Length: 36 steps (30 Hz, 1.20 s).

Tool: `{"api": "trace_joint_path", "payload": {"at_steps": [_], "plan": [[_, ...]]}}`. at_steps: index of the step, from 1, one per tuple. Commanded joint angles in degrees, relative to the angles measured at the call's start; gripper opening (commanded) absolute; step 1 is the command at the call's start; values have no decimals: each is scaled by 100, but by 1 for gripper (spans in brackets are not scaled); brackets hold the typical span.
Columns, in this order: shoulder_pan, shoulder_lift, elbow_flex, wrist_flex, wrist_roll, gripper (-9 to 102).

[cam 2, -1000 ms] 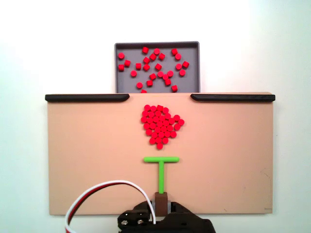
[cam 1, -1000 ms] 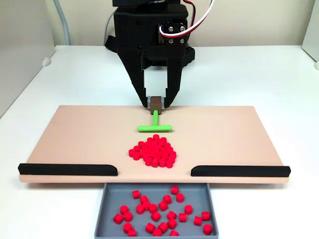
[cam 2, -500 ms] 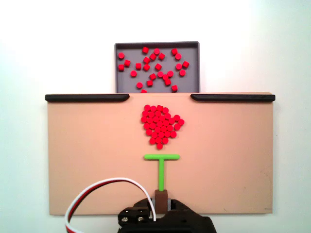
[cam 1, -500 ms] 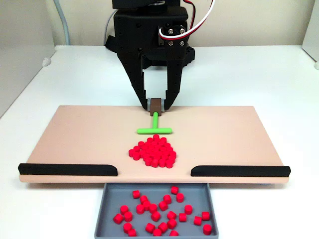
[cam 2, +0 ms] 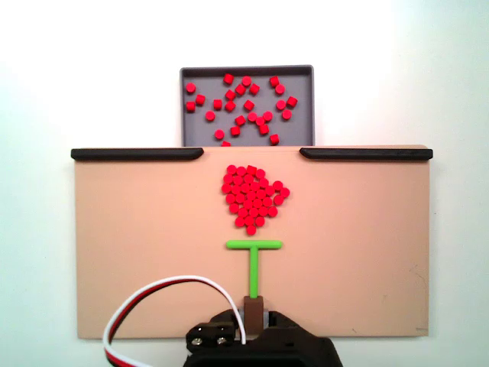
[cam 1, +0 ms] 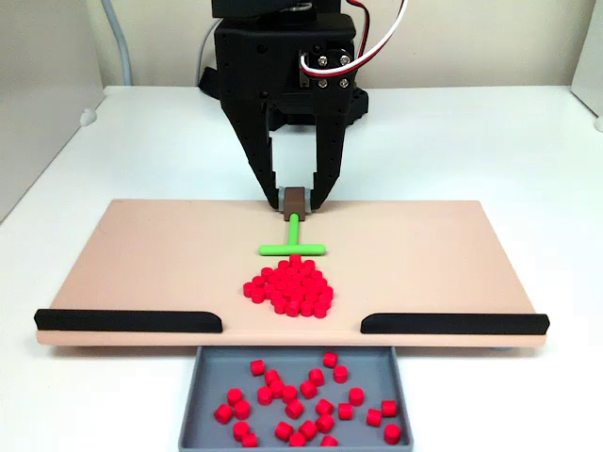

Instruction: Gather the bottom side granules

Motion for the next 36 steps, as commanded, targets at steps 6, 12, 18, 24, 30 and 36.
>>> {"api": "trace_joint_path", "payload": {"at_steps": [6,12,18,24,30,36], "plan": [[-44,-264,-229,-62,44,0],[-53,-404,-387,-62,114,0],[-79,-545,-545,-53,141,0],[-114,-686,-703,-53,158,0],[-158,-835,-853,-53,167,0],[-176,-993,-1028,-53,176,0]]}}
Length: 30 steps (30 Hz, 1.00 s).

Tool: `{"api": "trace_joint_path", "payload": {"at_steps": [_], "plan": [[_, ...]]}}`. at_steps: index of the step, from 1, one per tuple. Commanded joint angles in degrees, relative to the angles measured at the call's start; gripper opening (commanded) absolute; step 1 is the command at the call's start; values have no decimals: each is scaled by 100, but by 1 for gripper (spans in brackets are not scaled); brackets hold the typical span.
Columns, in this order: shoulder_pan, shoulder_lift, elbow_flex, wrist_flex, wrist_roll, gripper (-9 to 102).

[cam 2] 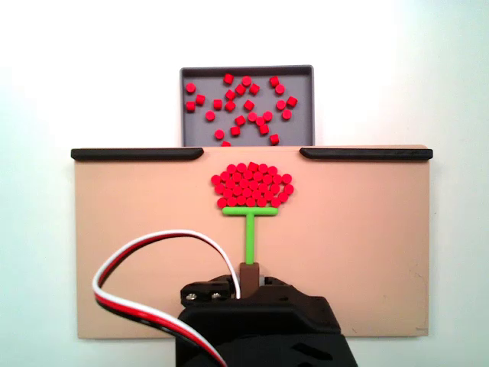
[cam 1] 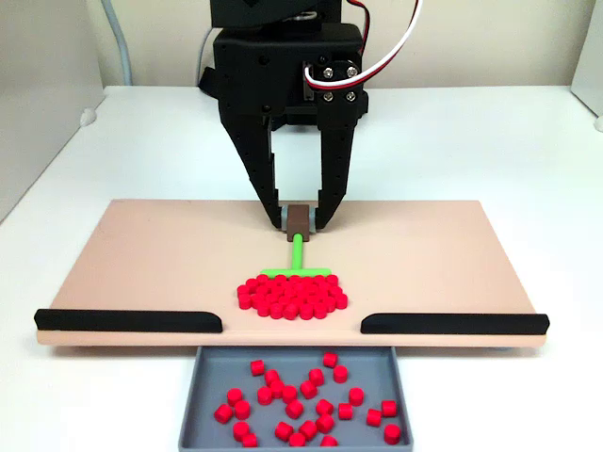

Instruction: Gather the bottom side granules

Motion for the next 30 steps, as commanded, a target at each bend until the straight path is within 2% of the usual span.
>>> {"api": "trace_joint_path", "payload": {"at_steps": [1,30], "plan": [[-53,-167,-79,-53,62,0],[-123,-44,-202,132,132,0]]}}
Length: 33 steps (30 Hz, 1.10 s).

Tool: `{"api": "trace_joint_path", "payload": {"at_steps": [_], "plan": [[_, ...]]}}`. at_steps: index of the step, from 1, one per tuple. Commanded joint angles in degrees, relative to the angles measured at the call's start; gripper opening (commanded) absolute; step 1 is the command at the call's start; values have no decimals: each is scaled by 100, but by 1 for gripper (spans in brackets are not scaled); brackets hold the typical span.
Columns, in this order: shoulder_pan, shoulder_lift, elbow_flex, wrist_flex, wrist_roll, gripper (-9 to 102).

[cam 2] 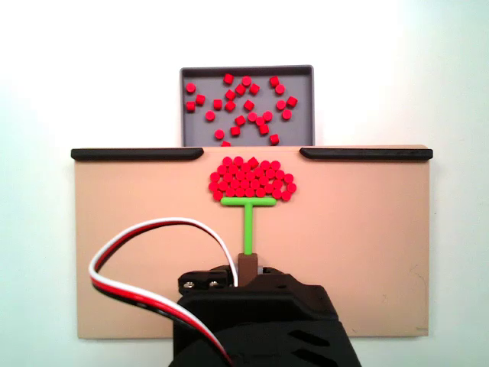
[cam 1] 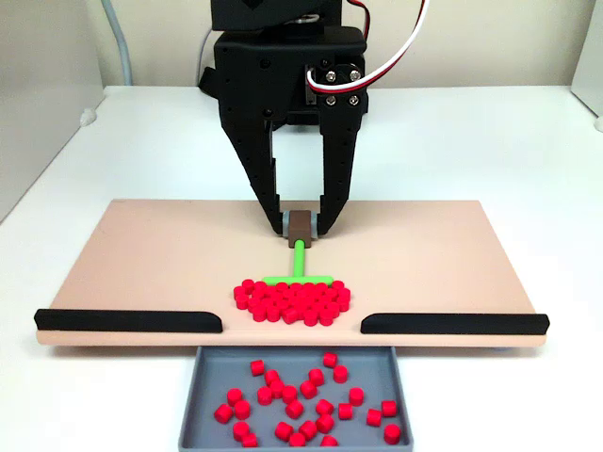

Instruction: Gather the bottom side granules

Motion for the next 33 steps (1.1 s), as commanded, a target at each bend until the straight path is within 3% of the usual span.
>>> {"api": "trace_joint_path", "payload": {"at_steps": [1,20,33], "plan": [[-70,158,9,193,88,0],[-79,1784,-272,1705,176,0],[-53,1951,-281,1775,176,0]]}}
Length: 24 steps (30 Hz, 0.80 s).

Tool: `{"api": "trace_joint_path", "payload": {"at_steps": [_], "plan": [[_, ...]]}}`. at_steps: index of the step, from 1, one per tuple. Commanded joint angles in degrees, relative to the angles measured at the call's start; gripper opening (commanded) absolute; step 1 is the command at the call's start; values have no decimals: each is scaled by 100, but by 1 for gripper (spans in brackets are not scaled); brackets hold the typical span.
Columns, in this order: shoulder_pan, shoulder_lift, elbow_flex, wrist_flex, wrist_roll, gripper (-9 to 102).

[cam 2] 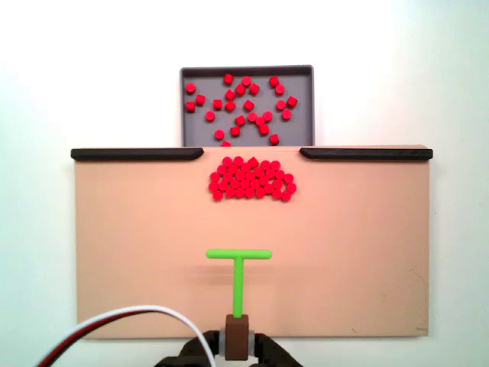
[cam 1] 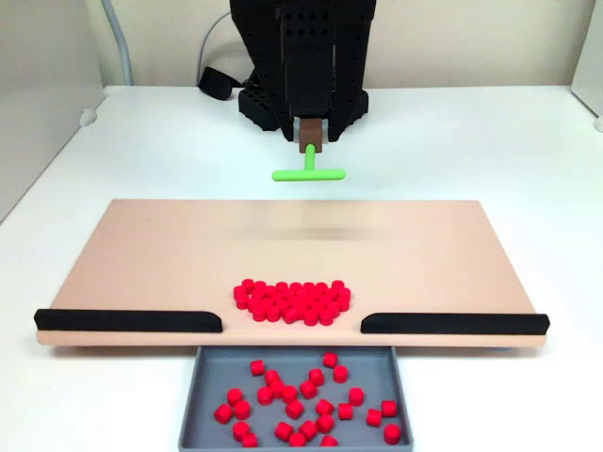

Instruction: Gather the bottom side granules

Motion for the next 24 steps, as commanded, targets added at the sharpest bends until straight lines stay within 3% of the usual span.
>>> {"api": "trace_joint_path", "payload": {"at_steps": [1,24], "plan": [[62,325,-97,9,-35,0],[105,167,-185,0,-229,0]]}}
